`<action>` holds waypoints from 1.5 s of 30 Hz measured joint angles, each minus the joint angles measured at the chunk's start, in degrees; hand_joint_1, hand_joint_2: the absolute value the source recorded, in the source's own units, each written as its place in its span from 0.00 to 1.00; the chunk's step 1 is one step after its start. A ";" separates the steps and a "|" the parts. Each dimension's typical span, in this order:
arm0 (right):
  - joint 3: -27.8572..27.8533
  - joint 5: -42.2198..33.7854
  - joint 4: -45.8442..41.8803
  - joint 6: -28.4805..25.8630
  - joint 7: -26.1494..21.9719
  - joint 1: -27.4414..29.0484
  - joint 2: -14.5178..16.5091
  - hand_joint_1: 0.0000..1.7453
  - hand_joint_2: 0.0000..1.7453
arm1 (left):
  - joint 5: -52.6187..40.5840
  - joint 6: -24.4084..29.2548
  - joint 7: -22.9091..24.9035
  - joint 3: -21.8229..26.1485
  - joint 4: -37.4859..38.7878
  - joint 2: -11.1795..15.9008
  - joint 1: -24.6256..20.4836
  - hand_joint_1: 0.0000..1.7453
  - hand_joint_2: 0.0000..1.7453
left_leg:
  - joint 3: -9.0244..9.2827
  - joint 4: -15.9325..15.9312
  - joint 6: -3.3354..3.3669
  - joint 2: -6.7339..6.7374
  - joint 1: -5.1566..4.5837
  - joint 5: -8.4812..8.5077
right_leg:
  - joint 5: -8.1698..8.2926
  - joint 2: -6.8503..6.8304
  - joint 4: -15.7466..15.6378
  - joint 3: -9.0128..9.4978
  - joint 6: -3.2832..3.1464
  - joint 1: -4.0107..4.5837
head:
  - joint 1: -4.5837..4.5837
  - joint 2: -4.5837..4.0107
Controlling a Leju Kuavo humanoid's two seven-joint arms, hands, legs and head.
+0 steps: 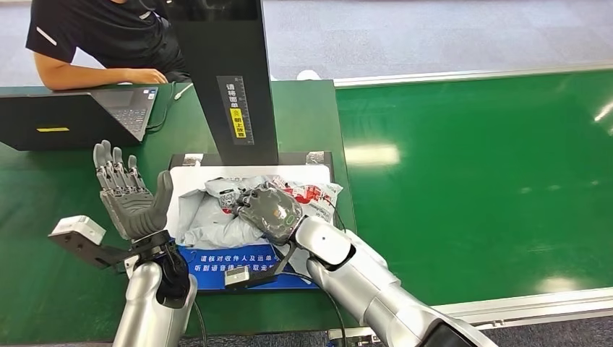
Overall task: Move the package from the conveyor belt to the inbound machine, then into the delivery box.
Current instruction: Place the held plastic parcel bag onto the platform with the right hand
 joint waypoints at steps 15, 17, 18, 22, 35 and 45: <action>2.82 3.01 11.38 -4.69 11.31 -3.09 -1.19 0.00 0.25 | 2.21 0.68 -0.01 -0.47 1.22 0.28 0.03 0.00 1.00 | 0.01 0.01 0.00 0.00 -0.01 0.00 | 0.00 0.00 0.00 0.01 0.00 -0.01 | -0.01 0.00; 2.87 3.43 11.76 -5.11 12.20 -3.15 -1.74 0.00 0.00 | 2.19 0.69 -0.01 -0.75 1.26 0.32 0.13 0.00 1.00 | 0.01 0.01 0.00 0.00 -0.01 0.00 | 0.01 0.00 0.00 0.01 0.00 -0.01 | -0.01 0.00; 2.87 3.58 11.77 -5.25 12.27 -3.13 -2.08 0.00 0.00 | 2.17 0.72 -0.02 -0.89 1.29 0.35 0.15 0.00 1.00 | 0.02 0.02 0.00 0.00 -0.01 0.00 | 0.01 0.00 0.00 0.01 0.00 -0.01 | -0.01 0.00; 1.03 2.50 7.59 -5.60 7.22 -1.02 -3.91 0.00 0.00 | 2.03 1.08 -0.02 -1.33 1.56 0.46 0.09 0.00 1.00 | 0.02 0.02 0.00 0.00 -0.01 0.00 | 0.00 0.00 0.00 0.01 0.00 0.00 | 0.01 0.00; -15.93 -27.59 -10.51 -5.76 -20.36 8.95 -3.32 0.00 0.00 | 2.79 2.23 -0.02 -2.16 2.40 0.75 -0.06 0.00 1.00 | 0.01 0.00 0.00 -0.01 -0.01 0.00 | 0.01 -0.01 0.01 0.01 -0.01 -0.01 | -0.01 0.00; -11.74 -63.66 -28.77 -2.29 -19.49 11.23 -7.06 0.00 1.00 | 1.12 0.30 0.01 -2.25 2.14 2.01 2.31 0.00 1.00 | -0.01 0.02 0.00 -0.03 -0.02 0.00 | -0.02 -0.05 -0.02 -0.04 -0.03 -0.01 | -0.02 0.00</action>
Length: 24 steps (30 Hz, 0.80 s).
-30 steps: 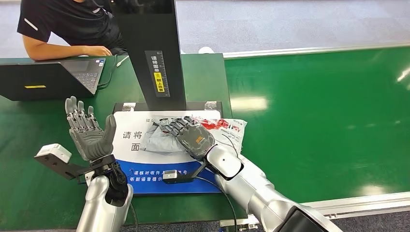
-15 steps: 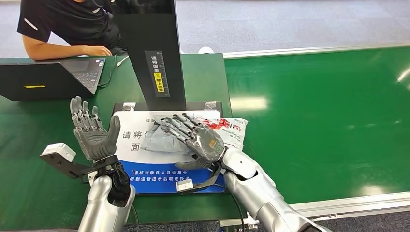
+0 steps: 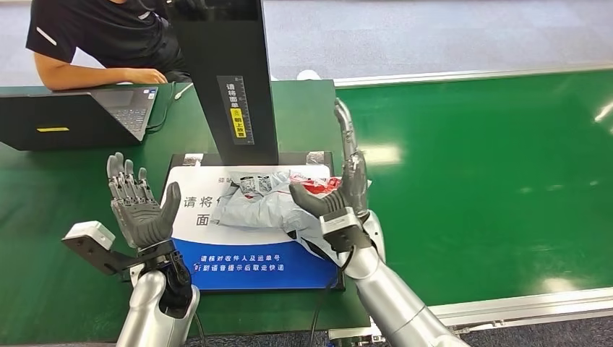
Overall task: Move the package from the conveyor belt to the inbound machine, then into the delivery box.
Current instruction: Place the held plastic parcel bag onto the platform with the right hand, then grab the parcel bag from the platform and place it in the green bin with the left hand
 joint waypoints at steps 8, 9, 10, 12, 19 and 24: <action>-15.16 2.62 -12.33 18.79 9.26 9.67 -8.41 0.00 1.00 | -10.22 -11.95 3.46 -1.96 -0.01 3.03 2.72 0.00 1.00 | -0.01 0.01 0.06 -0.09 -0.03 -0.05 | 0.00 -0.07 -0.10 0.10 0.02 -0.03 | 0.02 0.00; -17.78 2.63 -12.61 20.77 9.80 11.02 -8.93 0.00 1.00 | -11.49 -13.14 4.20 -2.05 -0.01 3.29 3.16 0.00 1.00 | -0.02 0.01 0.06 -0.09 -0.04 -0.05 | 0.00 -0.07 -0.10 0.09 0.02 -0.03 | 0.02 0.00; -20.20 2.69 -12.77 22.33 10.21 12.20 -9.31 0.00 1.00 | -12.58 -14.05 4.80 -2.10 0.00 3.50 3.51 0.00 1.00 | -0.02 0.00 0.06 -0.09 -0.04 -0.05 | 0.00 -0.07 -0.11 0.08 0.02 -0.03 | 0.02 0.00; -24.20 3.00 -13.00 24.19 10.21 14.05 -9.70 0.00 1.00 | -13.79 -15.01 5.15 -2.14 0.00 3.73 4.01 0.00 1.00 | -0.03 0.00 0.06 -0.08 -0.04 -0.06 | 0.00 -0.07 -0.10 0.06 0.02 -0.03 | 0.02 0.00; -32.19 4.68 -14.42 26.80 14.59 18.65 -9.82 0.00 1.00 | -27.44 -11.69 11.58 -3.25 0.11 4.23 4.40 0.00 1.00 | 0.07 -0.01 0.05 -0.13 -0.02 -0.05 | -0.03 -0.13 -0.09 0.09 0.01 0.01 | -0.01 0.00; -41.92 6.49 -15.10 31.81 16.27 25.89 -8.71 0.00 1.00 | -51.41 -8.19 22.29 -5.89 1.14 4.68 4.40 0.00 1.00 | -0.03 -0.03 0.05 -0.20 -0.02 -0.07 | -0.05 -0.21 -0.09 0.10 0.02 -0.02 | 0.03 0.00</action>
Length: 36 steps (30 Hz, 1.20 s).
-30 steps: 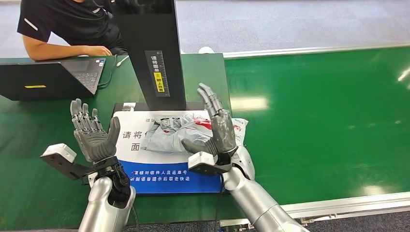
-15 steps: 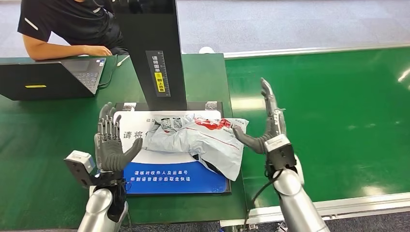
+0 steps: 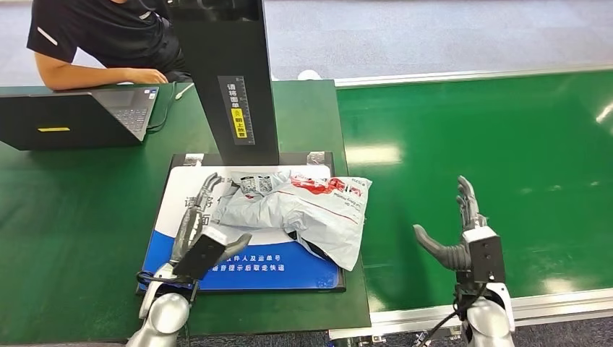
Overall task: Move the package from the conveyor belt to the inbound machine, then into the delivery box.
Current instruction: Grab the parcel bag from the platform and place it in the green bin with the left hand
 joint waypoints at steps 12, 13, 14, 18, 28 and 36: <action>-10.30 3.31 -2.95 5.45 0.31 6.64 7.15 0.00 1.00 | -25.68 7.78 14.60 -0.30 7.69 0.04 -4.14 0.00 1.00 | 0.06 0.00 -0.05 0.08 0.00 0.00 | 0.01 0.08 0.04 -0.04 -0.02 0.02 | -0.02 0.00; -10.66 3.33 -3.21 5.61 0.34 6.90 7.56 0.00 1.00 | -26.20 7.83 14.60 -0.30 8.21 -0.01 -4.45 0.00 1.00 | 0.06 0.00 -0.05 0.09 0.00 0.00 | 0.01 0.09 0.04 -0.04 -0.02 0.01 | -0.02 0.00; -10.96 3.34 -3.41 5.72 0.36 7.11 7.87 0.00 1.00 | -26.45 7.89 14.60 -0.30 8.61 -0.05 -4.68 0.00 1.00 | 0.06 0.00 -0.05 0.10 0.00 0.00 | 0.01 0.10 0.04 -0.05 -0.02 0.01 | -0.01 0.00; -11.85 3.40 -3.90 6.08 0.37 7.42 8.68 0.00 1.00 | -28.54 8.19 14.98 -0.42 9.67 -0.14 -5.33 0.00 1.00 | 0.05 0.01 -0.05 0.11 -0.01 -0.01 | 0.01 0.10 0.03 -0.05 -0.01 0.00 | -0.02 0.00; -13.26 3.09 -5.36 8.86 0.39 7.58 10.82 0.00 1.00 | -34.52 16.73 13.98 -4.11 14.20 -2.33 -9.61 0.23 1.00 | 0.05 0.02 -0.04 0.10 -0.01 -0.01 | 0.02 0.10 0.02 -0.04 -0.01 0.00 | -0.02 0.00; -13.56 1.29 -5.19 8.94 0.37 7.54 10.86 0.00 1.00 | -25.00 19.10 5.44 -8.09 16.32 -2.68 -10.56 1.00 1.00 | 0.04 0.01 -0.04 0.11 -0.01 -0.01 | 0.02 0.10 0.02 -0.05 -0.01 0.00 | -0.01 0.00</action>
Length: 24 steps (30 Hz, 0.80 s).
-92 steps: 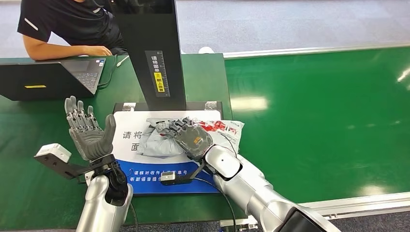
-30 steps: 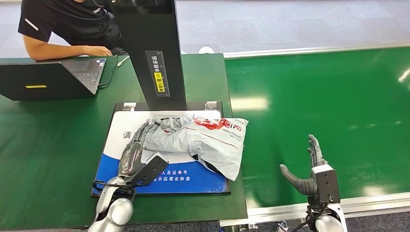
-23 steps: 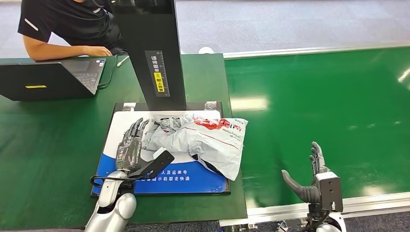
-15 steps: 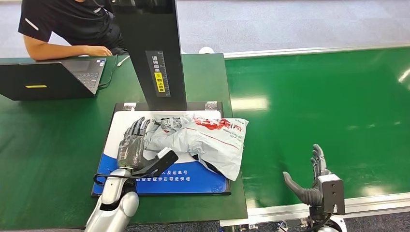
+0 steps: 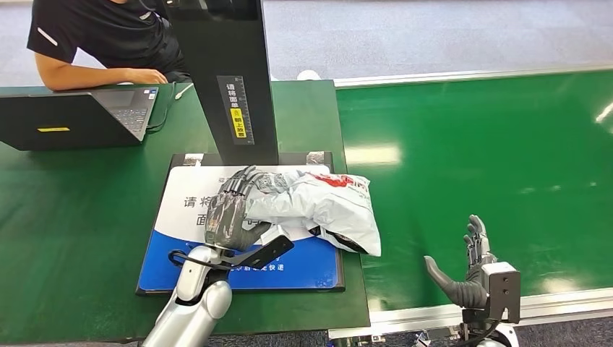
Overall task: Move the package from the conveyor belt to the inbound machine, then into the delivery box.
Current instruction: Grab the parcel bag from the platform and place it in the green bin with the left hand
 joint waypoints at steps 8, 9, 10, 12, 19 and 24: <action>-0.52 -0.22 0.16 -0.03 -0.02 -0.02 -0.02 0.00 1.00 | 1.38 0.81 -0.73 -0.85 2.32 0.01 -0.63 1.00 1.00 | 0.00 0.00 0.00 0.00 0.00 0.00 | 0.00 0.00 0.00 0.00 0.00 0.00 | 0.00 0.00; -0.56 -0.22 0.17 -0.03 -0.02 -0.02 -0.02 0.00 1.00 | 1.39 0.81 -0.75 -0.87 2.49 0.01 -0.67 1.00 1.00 | 0.00 0.00 0.00 0.00 0.00 0.00 | 0.00 0.00 0.00 0.00 0.00 0.00 | 0.00 0.00; -0.60 -0.22 0.19 -0.03 -0.02 -0.02 -0.02 0.00 1.00 | 1.44 0.81 -0.77 -0.88 2.67 0.01 -0.74 1.00 1.00 | 0.00 0.00 0.00 0.00 0.00 0.00 | 0.00 0.00 0.00 0.00 0.00 0.00 | 0.00 0.00; -0.63 -0.23 0.22 -0.03 -0.02 -0.03 -0.02 0.00 1.00 | 1.74 0.81 -0.90 -0.90 2.98 0.01 -0.90 1.00 1.00 | 0.00 0.00 0.00 0.00 0.00 0.00 | 0.00 0.00 0.00 0.00 0.00 0.00 | -0.01 0.00; -0.64 -0.60 0.50 -0.03 -0.04 -0.17 -0.02 0.00 1.00 | 3.27 0.46 -1.63 -0.91 4.10 0.04 -1.51 1.00 1.00 | 0.00 0.00 0.00 0.00 0.00 0.00 | 0.00 0.00 0.00 0.00 0.00 0.00 | -0.01 0.00; -0.68 -0.63 0.78 -0.09 -0.19 -0.51 -0.04 0.00 1.00 | 4.37 -0.87 -1.16 -0.91 6.57 0.26 -2.38 1.00 1.00 | 0.00 0.00 0.00 0.00 0.00 0.00 | 0.00 0.00 0.01 0.01 0.00 0.00 | -0.01 0.00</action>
